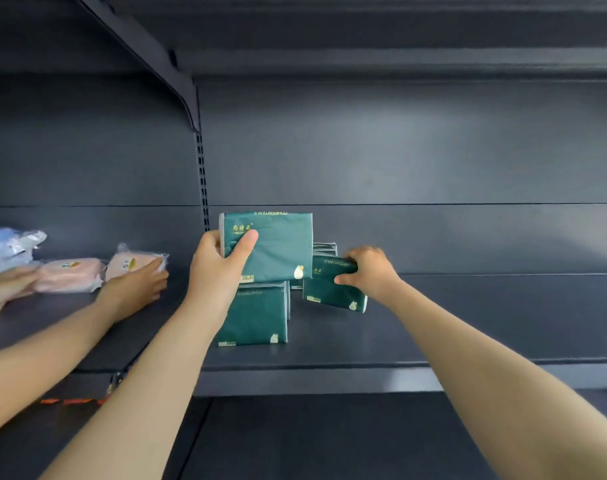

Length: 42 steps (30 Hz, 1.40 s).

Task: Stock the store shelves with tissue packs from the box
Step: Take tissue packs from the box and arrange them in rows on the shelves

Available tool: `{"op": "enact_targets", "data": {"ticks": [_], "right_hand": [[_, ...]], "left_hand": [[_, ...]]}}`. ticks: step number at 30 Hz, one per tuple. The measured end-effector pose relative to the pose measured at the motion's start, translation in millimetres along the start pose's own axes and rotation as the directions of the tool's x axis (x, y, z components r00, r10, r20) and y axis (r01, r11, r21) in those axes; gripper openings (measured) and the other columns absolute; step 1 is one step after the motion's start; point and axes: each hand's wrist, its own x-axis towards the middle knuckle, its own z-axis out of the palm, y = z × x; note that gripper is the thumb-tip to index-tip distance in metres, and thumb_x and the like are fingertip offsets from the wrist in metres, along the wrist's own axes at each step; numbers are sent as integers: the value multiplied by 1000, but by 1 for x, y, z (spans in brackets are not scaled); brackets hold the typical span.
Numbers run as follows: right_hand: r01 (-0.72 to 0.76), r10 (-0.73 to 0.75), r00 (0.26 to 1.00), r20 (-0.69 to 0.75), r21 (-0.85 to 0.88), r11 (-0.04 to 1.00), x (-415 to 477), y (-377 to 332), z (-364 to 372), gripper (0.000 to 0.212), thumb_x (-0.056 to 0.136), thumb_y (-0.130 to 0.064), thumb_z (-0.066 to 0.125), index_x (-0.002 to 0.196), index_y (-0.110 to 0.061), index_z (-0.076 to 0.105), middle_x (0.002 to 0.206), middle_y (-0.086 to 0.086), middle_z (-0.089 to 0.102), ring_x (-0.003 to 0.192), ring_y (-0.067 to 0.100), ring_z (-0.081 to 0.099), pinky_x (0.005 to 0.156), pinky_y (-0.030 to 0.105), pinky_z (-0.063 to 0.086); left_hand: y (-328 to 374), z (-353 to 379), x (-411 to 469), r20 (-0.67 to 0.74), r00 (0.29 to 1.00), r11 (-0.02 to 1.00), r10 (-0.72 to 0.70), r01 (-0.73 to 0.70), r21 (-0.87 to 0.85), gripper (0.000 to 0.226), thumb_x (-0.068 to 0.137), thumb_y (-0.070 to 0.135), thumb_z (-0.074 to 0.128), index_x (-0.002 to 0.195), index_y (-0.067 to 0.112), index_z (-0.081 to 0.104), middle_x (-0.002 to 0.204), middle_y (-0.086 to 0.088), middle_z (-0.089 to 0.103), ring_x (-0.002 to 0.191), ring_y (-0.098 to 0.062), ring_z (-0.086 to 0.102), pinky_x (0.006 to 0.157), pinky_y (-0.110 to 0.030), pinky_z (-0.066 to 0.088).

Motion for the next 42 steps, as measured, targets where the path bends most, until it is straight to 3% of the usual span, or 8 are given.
{"op": "enact_targets", "data": {"ticks": [9,12,22,29,32,35,39,42], "right_hand": [[89,-87,996,18,-114,990,69,0,50,55,88,-30,65,138,-17,46,143,4,41,133,24,30,105,29,30],[156,-140,987,76,-304,940,78,8,65,58,93,-35,55,146,-23,34,153,0,28,142,19,20,112,29,21],[106,-98,994,42,-310,945,87,7,69,58,91,-39,57,143,-25,37,144,0,41,133,23,34,107,35,30],[7,5,999,-46,246,969,46,-2,24,38,92,-32,58,125,-14,56,123,-1,60,114,17,53,88,23,41],[-26,57,997,-45,513,858,8,-8,0,25,91,-30,59,112,-17,62,105,-5,64,100,11,58,79,19,40],[-62,95,996,-3,730,680,-32,-13,-12,10,92,-32,57,95,-25,63,103,-5,67,101,11,62,91,27,49],[-107,39,994,99,918,382,-78,-31,-16,18,93,-31,57,105,-19,64,106,-1,71,103,16,65,93,32,51],[-62,20,998,59,917,393,-93,-40,-16,20,86,-24,68,104,-19,63,99,-4,72,88,10,68,74,23,53]], "left_hand": [[-28,20,57,9,1000,998,-9,10,-61,20,88,40,61,86,23,50,86,9,56,74,-1,51,61,-19,38],[-33,24,66,12,1000,998,-2,2,-62,21,88,41,61,81,25,48,85,8,56,75,-4,53,66,-21,41],[-33,22,65,30,1000,1000,6,-6,0,19,89,41,59,83,25,50,86,11,55,75,0,51,61,-18,37],[-21,16,41,49,998,999,-32,33,-4,23,89,42,58,98,21,54,95,10,58,82,0,52,64,-19,37],[-16,15,25,55,997,999,-53,54,-9,20,89,44,58,94,25,54,99,9,60,86,-2,54,68,-20,40],[-10,20,4,77,995,997,-69,72,-35,15,89,42,59,91,27,55,100,7,62,91,-7,58,73,-24,44],[-7,35,-28,99,992,994,-76,83,-65,15,90,39,59,96,25,57,101,8,64,95,-7,60,76,-23,46],[-9,45,-49,133,989,994,-70,81,-77,8,89,35,60,94,28,58,97,12,66,93,-5,62,72,-22,46]]}}
